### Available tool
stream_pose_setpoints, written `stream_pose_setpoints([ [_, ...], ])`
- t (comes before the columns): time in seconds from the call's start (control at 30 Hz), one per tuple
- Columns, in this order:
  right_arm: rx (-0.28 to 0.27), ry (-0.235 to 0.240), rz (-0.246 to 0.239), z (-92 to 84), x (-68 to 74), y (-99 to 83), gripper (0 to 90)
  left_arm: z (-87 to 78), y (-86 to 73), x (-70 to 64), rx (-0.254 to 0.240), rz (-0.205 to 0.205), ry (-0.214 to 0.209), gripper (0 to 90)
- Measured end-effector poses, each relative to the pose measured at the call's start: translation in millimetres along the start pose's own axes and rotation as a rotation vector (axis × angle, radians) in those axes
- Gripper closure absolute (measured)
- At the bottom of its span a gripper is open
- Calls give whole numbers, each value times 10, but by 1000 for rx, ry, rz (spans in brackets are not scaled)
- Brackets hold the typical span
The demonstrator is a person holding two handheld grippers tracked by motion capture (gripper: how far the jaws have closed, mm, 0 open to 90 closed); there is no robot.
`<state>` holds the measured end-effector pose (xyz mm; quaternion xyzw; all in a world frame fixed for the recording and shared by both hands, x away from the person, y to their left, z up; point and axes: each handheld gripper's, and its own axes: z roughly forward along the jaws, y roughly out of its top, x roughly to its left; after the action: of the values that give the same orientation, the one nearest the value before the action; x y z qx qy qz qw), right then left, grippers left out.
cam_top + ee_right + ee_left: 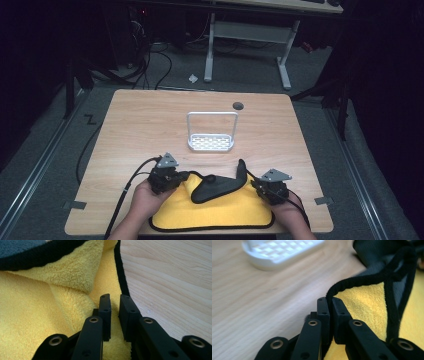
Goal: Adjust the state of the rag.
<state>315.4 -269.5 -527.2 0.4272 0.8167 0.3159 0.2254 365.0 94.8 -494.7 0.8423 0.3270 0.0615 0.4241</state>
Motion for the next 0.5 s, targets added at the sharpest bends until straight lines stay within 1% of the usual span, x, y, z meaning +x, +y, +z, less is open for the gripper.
stream_pose_setpoints([
  [0.03, 0, 0, 0, 0, 0, 0, 808, -44, -10, 46, -26, -25, 13, 855],
  [0.07, 0, -2, -1, 0, 2, 0, 808, -102, -30, 115, -57, -58, 36, 855],
  [0.1, 1, -2, 0, 0, 3, 1, 808, -135, -48, 166, -73, -83, 49, 853],
  [0.13, 1, -2, 0, 0, 2, 1, 808, -178, -77, 239, -85, -118, 61, 852],
  [0.17, 0, -1, 1, 0, 1, 0, 808, -249, -158, 385, -109, -186, 89, 851],
  [0.23, 0, 1, 1, 0, -1, 0, 808, -293, -252, 510, -112, -236, 121, 848],
  [0.27, 0, 1, 4, -1, 0, 0, 808, -299, -299, 561, -104, -257, 131, 847],
  [0.3, 0, 1, 4, -1, 0, 0, 808, -299, -299, 561, -104, -257, 131, 846],
  [0.33, 0, 2, 4, 0, 0, 1, 808, -278, -387, 627, -82, -281, 158, 841],
  [0.37, 0, 2, 4, 1, 0, 2, 808, -257, -427, 645, -68, -288, 170, 833],
  [0.4, 0, 2, 4, 1, 0, 2, 808, -257, -427, 645, -68, -288, 170, 828],
  [0.43, 0, 1, 5, 3, 0, 3, 808, -238, -462, 653, -53, -290, 184, 820],
  [0.47, 1, 1, 5, 3, 2, 4, 808, -210, -517, 669, -35, -293, 209, 797],
  [0.5, 1, 0, 6, 3, 2, 4, 808, -210, -517, 669, -35, -293, 209, 776],
])
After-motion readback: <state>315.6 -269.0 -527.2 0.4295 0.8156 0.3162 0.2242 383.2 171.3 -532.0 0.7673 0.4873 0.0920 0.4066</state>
